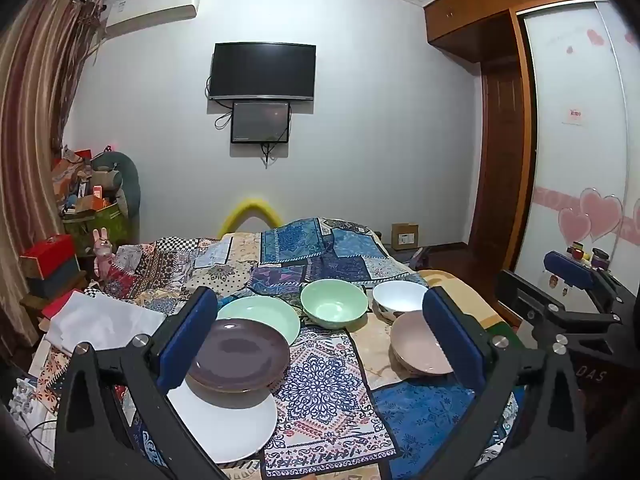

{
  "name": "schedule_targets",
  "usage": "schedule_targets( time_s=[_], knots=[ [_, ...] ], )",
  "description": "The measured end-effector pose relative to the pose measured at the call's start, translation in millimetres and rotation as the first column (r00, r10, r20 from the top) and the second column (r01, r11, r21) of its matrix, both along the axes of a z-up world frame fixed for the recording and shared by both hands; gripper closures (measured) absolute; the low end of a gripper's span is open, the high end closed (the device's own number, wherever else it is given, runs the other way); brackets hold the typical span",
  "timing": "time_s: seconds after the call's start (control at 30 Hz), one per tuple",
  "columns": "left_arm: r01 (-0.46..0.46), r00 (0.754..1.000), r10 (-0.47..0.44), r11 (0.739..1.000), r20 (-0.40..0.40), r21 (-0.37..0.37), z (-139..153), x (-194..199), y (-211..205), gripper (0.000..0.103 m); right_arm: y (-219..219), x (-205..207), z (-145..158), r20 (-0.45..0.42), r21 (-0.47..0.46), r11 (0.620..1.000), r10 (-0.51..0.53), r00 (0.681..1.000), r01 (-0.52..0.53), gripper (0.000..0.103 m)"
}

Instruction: Organize plates and bowls

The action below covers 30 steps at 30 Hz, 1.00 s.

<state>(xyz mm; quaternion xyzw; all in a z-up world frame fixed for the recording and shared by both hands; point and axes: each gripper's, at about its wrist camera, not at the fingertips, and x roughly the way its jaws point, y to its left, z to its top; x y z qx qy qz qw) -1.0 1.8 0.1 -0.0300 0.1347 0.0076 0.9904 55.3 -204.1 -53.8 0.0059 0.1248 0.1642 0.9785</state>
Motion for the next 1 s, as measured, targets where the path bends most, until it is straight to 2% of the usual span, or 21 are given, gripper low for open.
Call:
schedule_targets(
  time_s=[0.2, 0.27, 1.0],
  knots=[
    [-0.015, 1.000, 0.015, 1.000, 0.007, -0.018, 1.0, -3.7, 9.9, 0.000, -0.9, 0.1, 0.7, 0.000, 0.007, 1.000, -0.003, 1.000, 0.003, 0.000],
    [0.015, 1.000, -0.015, 1.000, 0.000, -0.002, 0.7, -0.6, -0.8, 0.000, -0.6, 0.7, 0.9, 0.000, 0.008, 1.000, -0.004, 1.000, 0.004, 0.000],
    [0.003, 1.000, -0.003, 1.000, 0.007, 0.010, -1.1, -0.1, -0.6, 0.000, -3.9, -4.6, 1.5, 0.013, 0.013, 1.000, 0.004, 1.000, -0.005, 0.000]
  ],
)
